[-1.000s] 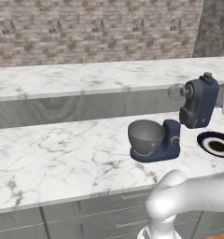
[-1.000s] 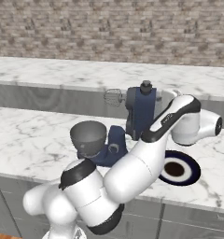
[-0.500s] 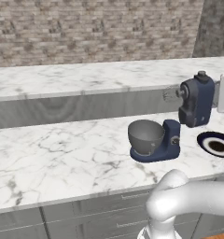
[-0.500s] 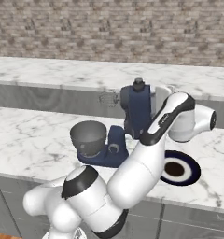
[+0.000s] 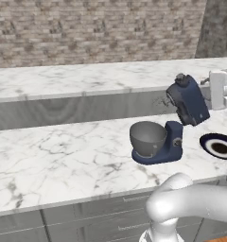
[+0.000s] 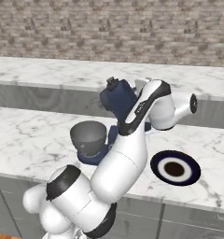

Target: Add butter and sugar cubes to the stand mixer bowl and then turn on the stand mixer to begin making frosting.

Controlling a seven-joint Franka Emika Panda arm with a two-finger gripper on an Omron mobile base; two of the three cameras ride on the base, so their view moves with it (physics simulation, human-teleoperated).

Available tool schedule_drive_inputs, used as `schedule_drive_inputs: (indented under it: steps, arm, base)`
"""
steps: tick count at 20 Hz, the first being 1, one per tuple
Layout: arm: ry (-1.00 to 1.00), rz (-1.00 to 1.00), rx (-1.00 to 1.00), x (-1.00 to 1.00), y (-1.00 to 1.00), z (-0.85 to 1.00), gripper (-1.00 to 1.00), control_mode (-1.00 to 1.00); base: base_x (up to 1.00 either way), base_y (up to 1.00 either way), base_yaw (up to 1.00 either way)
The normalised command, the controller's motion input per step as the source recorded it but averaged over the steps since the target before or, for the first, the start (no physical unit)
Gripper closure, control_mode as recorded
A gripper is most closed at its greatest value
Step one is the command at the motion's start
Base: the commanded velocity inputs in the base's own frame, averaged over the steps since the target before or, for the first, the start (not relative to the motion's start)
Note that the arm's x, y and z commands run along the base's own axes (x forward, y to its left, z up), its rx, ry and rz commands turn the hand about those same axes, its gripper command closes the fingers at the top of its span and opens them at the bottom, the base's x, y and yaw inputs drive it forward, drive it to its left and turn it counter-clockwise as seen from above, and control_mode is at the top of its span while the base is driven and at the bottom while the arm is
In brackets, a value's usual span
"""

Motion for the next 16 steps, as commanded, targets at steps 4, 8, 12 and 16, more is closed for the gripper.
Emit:
schedule_drive_inputs:
  steps: [4, 8, 12, 16]
  arm:
    - [0.05, -0.05, -0.28, -0.17, 1.0, -0.09, -1.0, -1.0]
    - [0.1, -0.06, -0.36, -0.12, 1.0, -0.22, -1.0, -1.0]
    - [0.16, -0.07, -0.39, -0.05, 1.0, -0.29, -1.0, -1.0]
    - [0.11, -0.08, -0.41, -0.01, 0.88, -0.34, -1.0, -1.0]
  base:
    - [0.0, 0.0, 0.0]
    - [0.0, 0.0, 0.0]
    - [0.0, 0.0, 0.0]
    - [0.0, 0.0, 0.0]
